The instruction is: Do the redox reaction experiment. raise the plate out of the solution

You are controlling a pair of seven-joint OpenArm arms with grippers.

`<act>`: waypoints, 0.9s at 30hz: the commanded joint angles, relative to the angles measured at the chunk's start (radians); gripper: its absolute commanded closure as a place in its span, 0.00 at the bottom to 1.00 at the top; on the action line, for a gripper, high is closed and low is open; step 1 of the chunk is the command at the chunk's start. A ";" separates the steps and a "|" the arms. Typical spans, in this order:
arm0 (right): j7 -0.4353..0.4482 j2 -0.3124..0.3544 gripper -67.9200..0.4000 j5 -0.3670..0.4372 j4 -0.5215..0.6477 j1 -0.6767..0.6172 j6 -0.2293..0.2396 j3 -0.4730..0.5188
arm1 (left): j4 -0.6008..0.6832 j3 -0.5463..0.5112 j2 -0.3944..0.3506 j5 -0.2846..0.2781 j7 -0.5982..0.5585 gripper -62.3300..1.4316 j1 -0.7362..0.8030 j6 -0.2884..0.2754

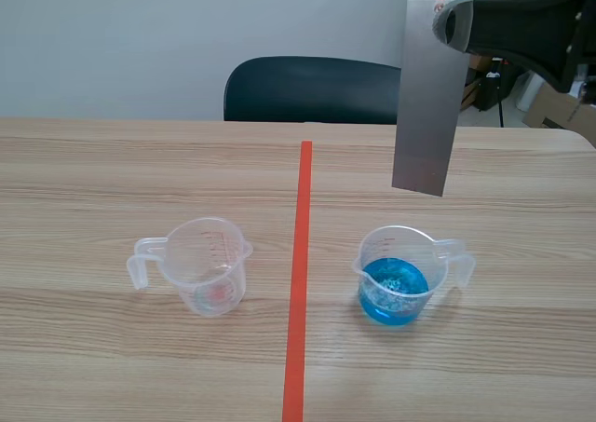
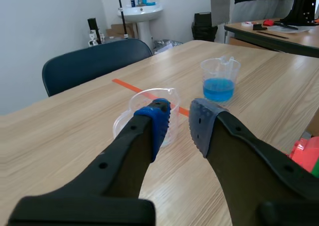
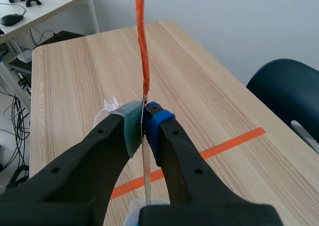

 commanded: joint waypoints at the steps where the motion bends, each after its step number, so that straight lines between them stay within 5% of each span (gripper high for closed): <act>1: 0.015 0.011 0.99 0.017 0.013 0.019 0.012 0.014 | 0.024 -0.039 -0.021 -0.001 -0.046 0.89 -0.004 0.002; 6: 0.016 0.011 0.99 0.017 0.013 0.019 0.012 0.014 | 0.090 -0.100 -0.122 -0.002 0.060 0.94 -0.018 -0.008; 11: 0.027 0.011 0.99 0.018 0.013 0.019 0.012 0.014 | 0.183 -0.100 -0.195 -0.001 0.293 0.94 -0.168 -0.175; 15: 0.031 0.011 0.99 0.017 0.013 0.019 0.012 0.014 | 0.264 -0.066 -0.209 -0.001 0.456 0.94 -0.333 -0.240; 27: 0.031 0.011 0.99 0.017 0.013 0.019 0.012 0.014 | 0.306 0.409 -0.109 -0.001 0.645 0.94 -0.875 -0.291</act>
